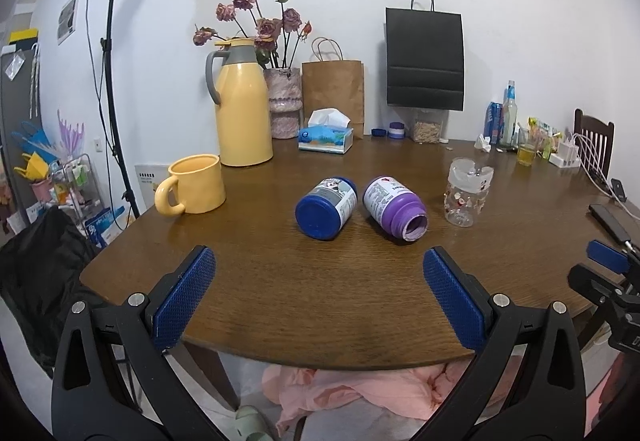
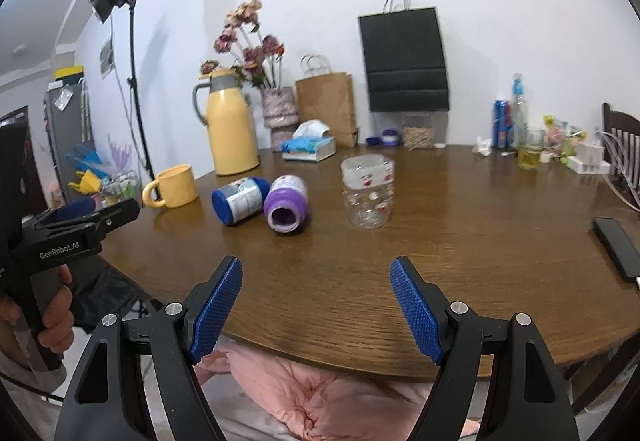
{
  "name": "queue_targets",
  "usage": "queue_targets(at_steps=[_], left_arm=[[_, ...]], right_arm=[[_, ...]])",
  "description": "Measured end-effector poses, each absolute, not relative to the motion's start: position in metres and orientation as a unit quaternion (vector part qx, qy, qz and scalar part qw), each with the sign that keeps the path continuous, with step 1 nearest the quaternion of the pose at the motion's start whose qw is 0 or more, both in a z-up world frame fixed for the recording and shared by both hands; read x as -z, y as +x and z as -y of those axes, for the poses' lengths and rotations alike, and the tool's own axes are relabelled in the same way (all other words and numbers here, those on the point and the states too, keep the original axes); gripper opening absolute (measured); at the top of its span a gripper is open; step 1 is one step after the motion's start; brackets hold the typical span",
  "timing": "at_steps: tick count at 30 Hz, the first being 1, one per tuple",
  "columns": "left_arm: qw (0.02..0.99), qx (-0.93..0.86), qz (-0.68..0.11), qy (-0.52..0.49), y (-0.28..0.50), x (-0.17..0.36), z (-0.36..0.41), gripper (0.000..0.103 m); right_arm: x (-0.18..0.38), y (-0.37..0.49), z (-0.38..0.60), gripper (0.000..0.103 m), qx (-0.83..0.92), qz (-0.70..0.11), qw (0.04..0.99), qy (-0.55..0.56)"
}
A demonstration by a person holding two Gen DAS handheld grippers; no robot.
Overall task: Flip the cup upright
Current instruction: 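Reach the right gripper to the lying purple bottle and grasp its body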
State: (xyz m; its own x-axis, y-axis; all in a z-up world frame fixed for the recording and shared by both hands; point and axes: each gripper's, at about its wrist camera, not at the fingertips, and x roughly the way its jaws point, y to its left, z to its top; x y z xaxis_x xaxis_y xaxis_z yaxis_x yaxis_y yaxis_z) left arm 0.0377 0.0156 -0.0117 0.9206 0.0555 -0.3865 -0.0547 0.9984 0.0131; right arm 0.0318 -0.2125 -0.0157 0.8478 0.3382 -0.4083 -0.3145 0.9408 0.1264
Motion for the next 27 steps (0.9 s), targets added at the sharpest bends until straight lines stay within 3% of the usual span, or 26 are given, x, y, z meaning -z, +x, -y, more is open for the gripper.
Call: queue_targets(at_steps=[3, 6, 10, 17, 18, 19, 27], left_arm=[[0.983, -0.031, -0.182, 0.007, 0.055, 0.011, -0.023, 0.103], [0.975, -0.057, -0.214, -0.014, 0.087, 0.023, -0.039, 0.103], [0.962, -0.064, -0.253, -0.079, 0.117, 0.038, -0.067, 0.103], [0.957, -0.099, -0.265, -0.069, 0.129, 0.047, -0.075, 0.103], [0.957, -0.098, -0.265, -0.068, 0.131, 0.046, -0.075, 0.103], [0.957, -0.100, -0.264, -0.064, 0.132, 0.047, -0.075, 0.103], [0.953, -0.096, -0.280, -0.061, 0.146, 0.051, -0.070, 0.103]], right_arm=[[0.014, 0.076, 0.196, 0.081, -0.185, -0.251, 0.950, 0.027], [0.017, 0.120, 0.176, 0.081, -0.208, -0.277, 0.938, 0.026], [0.027, 0.173, 0.125, 0.081, -0.201, -0.292, 0.933, -0.068], [0.066, 0.259, 0.078, 0.081, -0.195, -0.389, 0.896, -0.094], [0.066, 0.264, 0.080, 0.079, -0.199, -0.390, 0.895, -0.083], [0.066, 0.267, 0.081, 0.068, -0.200, -0.388, 0.896, -0.079], [0.062, 0.243, 0.099, 0.068, -0.247, -0.378, 0.890, -0.066]])
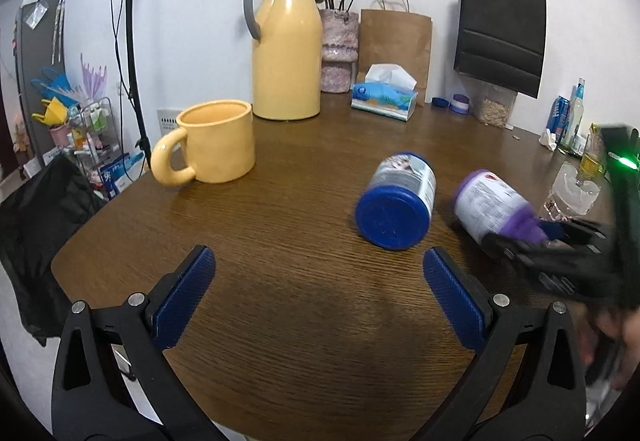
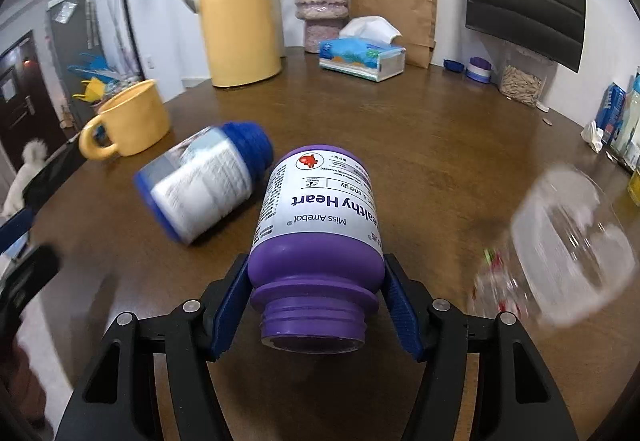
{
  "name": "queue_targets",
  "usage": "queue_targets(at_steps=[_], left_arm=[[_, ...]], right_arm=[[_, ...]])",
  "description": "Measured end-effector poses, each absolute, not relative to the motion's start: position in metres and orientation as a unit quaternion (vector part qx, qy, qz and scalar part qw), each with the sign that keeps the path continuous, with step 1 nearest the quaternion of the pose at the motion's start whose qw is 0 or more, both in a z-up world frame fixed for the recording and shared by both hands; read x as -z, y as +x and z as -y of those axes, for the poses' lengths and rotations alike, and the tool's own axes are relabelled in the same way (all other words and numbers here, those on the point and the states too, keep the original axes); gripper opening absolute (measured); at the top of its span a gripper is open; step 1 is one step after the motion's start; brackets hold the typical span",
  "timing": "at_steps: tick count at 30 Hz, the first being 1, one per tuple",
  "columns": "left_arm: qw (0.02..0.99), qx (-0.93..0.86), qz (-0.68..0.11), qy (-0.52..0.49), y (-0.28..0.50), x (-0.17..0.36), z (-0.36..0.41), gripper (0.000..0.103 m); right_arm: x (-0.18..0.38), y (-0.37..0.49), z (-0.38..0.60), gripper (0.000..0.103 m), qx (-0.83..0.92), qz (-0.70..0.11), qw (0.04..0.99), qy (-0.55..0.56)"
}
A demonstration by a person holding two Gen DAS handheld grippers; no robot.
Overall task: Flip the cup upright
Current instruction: 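Reach the right gripper to the lying purple bottle and grasp its body, then lift the purple bottle with the right gripper and turn it toward the left gripper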
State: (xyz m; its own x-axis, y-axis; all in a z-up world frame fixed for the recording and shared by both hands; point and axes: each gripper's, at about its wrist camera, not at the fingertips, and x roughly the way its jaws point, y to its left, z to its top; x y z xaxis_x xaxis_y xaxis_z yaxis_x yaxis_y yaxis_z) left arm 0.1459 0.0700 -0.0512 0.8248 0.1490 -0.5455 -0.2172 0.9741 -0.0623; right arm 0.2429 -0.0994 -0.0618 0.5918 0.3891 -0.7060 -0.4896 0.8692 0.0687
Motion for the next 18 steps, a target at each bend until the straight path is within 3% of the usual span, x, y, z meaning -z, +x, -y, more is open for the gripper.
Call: queue_targets(at_steps=[9, 15, 18], left_arm=[[0.953, 0.046, -0.294, -0.056, 0.151, 0.045, -0.010, 0.103], [0.936, 0.107, -0.327, -0.069, 0.161, 0.052, 0.018, 0.089], [0.929, 0.125, -0.342, -0.063, 0.173, 0.051, 0.030, 0.088]], right_arm=[[0.068, 0.153, 0.138, 0.068, -0.337, -0.368, 0.861, -0.097], [0.071, 0.137, 0.144, 0.069, -0.356, -0.347, 0.860, -0.116], [0.072, 0.135, 0.149, 0.069, -0.373, -0.345, 0.856, -0.098]])
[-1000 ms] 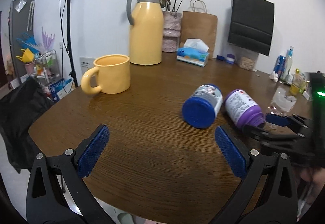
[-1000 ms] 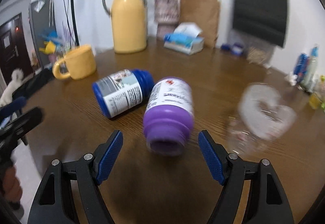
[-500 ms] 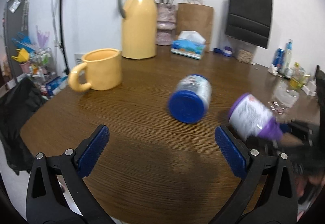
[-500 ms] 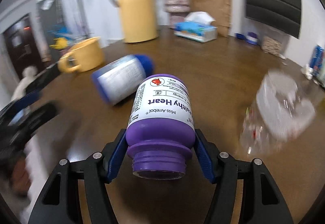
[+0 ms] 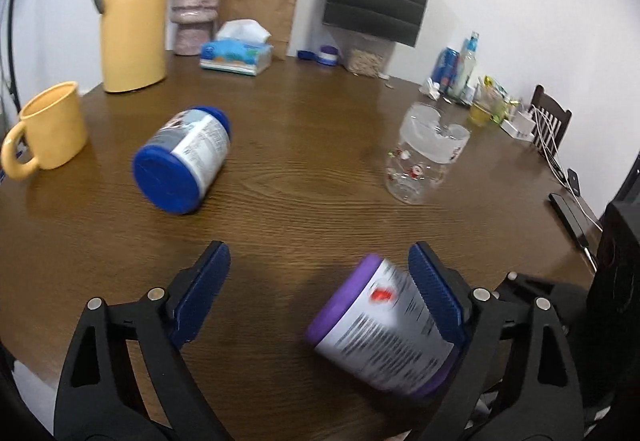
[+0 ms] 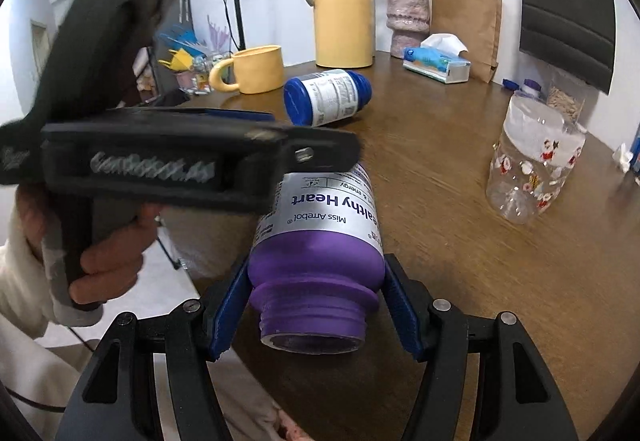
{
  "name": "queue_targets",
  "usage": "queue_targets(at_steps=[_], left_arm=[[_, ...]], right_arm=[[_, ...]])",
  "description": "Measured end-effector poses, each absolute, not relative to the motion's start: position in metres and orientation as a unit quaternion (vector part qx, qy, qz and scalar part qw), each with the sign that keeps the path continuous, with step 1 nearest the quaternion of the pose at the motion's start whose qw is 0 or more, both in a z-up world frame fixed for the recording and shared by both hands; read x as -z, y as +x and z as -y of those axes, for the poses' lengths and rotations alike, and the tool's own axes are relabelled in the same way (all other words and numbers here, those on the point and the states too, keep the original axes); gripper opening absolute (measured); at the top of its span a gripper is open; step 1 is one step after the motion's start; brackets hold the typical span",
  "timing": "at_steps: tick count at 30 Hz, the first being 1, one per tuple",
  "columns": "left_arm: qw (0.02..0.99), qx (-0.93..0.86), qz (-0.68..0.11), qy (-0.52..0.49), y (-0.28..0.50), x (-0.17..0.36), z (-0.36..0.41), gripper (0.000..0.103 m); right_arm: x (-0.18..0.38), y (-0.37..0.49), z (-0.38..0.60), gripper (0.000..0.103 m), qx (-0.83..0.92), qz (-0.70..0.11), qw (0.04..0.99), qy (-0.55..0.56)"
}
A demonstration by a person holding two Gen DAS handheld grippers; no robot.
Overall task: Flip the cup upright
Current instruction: 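Lift the purple bottle with the right gripper and turn it toward the left gripper, then grasp the purple bottle with the left gripper while the right gripper releases it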
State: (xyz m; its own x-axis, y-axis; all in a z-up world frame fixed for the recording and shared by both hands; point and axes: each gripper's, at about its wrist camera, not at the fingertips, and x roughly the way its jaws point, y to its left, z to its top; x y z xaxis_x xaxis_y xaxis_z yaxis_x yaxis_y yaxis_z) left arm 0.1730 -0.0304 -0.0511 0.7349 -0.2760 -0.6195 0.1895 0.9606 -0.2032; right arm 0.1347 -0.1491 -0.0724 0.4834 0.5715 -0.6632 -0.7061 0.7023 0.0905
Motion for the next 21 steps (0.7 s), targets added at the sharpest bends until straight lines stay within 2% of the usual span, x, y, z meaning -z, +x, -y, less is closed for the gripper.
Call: queue_targets(at_steps=[2, 4, 8, 10, 13, 20, 21], left_arm=[[0.932, 0.132, -0.336, -0.041, 0.175, 0.053, 0.042, 0.081], [0.927, 0.135, -0.348, -0.019, 0.182, 0.060, 0.056, 0.060], [0.930, 0.113, -0.346, -0.055, 0.185, 0.061, 0.049, 0.059], [0.935, 0.094, -0.336, -0.055, 0.181, 0.061, 0.045, 0.059], [0.938, 0.078, -0.334, -0.053, 0.177, 0.062, 0.041, 0.060], [0.936, 0.083, -0.340, -0.046, 0.166, 0.053, 0.034, 0.080], [0.933, 0.099, -0.343, -0.048, 0.163, 0.050, 0.033, 0.088]], right_arm=[[0.073, 0.133, 0.151, 0.069, -0.384, -0.344, 0.852, -0.092], [0.073, 0.133, 0.153, 0.069, -0.382, -0.340, 0.855, -0.091], [0.075, 0.131, 0.168, 0.076, -0.332, -0.341, 0.875, -0.094], [0.076, 0.129, 0.174, 0.077, -0.292, -0.336, 0.889, -0.108], [0.076, 0.133, 0.189, 0.077, -0.264, -0.341, 0.899, -0.074], [0.078, 0.135, 0.194, 0.077, -0.243, -0.350, 0.904, -0.046], [0.075, 0.134, 0.195, 0.077, -0.241, -0.348, 0.905, -0.047]])
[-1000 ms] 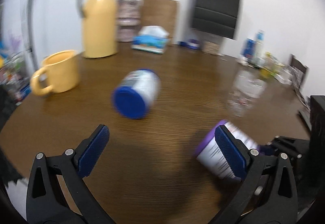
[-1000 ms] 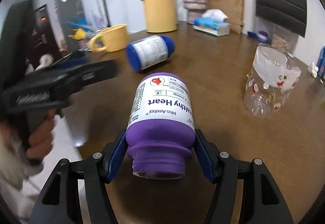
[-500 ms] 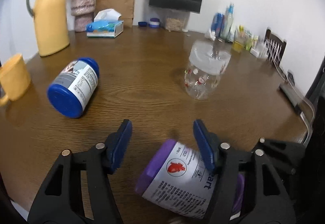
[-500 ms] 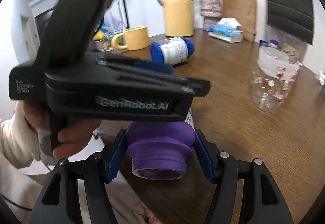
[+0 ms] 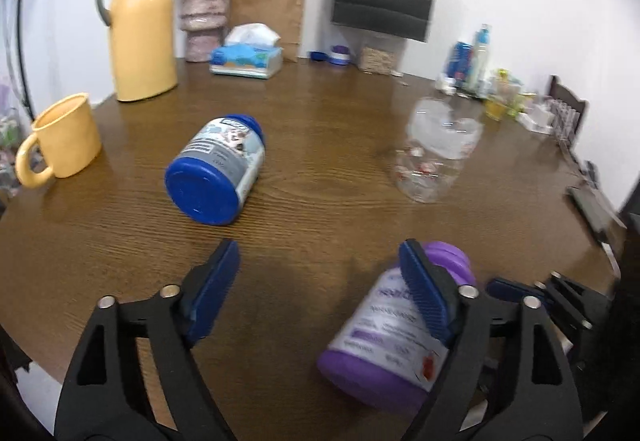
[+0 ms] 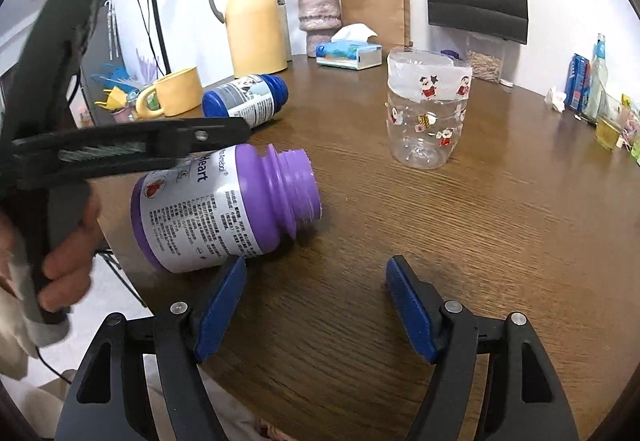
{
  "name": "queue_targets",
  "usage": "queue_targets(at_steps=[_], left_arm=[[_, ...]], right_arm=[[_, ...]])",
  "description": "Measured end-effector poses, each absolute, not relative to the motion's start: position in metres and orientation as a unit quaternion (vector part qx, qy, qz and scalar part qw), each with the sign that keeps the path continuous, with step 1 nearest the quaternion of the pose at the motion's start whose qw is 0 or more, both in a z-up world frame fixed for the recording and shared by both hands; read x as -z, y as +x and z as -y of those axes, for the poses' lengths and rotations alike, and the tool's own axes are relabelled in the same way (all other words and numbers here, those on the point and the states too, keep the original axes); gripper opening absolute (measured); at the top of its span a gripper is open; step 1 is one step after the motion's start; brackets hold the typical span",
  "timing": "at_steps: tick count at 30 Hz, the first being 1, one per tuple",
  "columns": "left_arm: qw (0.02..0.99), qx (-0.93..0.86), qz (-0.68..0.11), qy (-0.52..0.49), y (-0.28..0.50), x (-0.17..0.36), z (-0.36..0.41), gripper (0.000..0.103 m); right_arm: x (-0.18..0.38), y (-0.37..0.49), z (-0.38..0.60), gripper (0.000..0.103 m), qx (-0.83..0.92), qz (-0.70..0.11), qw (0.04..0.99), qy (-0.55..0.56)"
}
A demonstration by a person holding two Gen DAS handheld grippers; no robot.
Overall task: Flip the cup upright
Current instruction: 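Grasp the purple bottle with the left gripper while the right gripper releases it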
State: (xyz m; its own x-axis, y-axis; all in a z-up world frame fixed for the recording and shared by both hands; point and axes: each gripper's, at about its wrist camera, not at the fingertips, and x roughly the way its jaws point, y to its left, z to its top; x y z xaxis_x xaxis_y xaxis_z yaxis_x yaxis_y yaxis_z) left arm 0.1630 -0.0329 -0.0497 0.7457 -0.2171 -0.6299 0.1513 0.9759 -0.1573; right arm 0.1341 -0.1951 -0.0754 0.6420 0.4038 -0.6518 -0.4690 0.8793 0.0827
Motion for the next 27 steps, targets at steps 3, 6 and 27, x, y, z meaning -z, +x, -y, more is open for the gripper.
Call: queue_targets(at_steps=[3, 6, 27], left_arm=[[0.916, 0.164, -0.365, 0.000, 0.153, 0.044, 0.048, 0.093], [0.886, 0.210, -0.408, 0.060, 0.157, 0.054, 0.071, 0.083], [0.951, 0.216, -0.216, 0.052, 0.202, -0.010, 0.058, 0.060]], right_arm=[[0.068, 0.129, 0.205, 0.077, -0.228, -0.341, 0.911, -0.047], [0.064, 0.127, 0.219, 0.077, -0.210, -0.339, 0.916, -0.040], [-0.030, 0.281, 0.220, 0.077, -0.450, -0.337, 0.797, 0.220]])
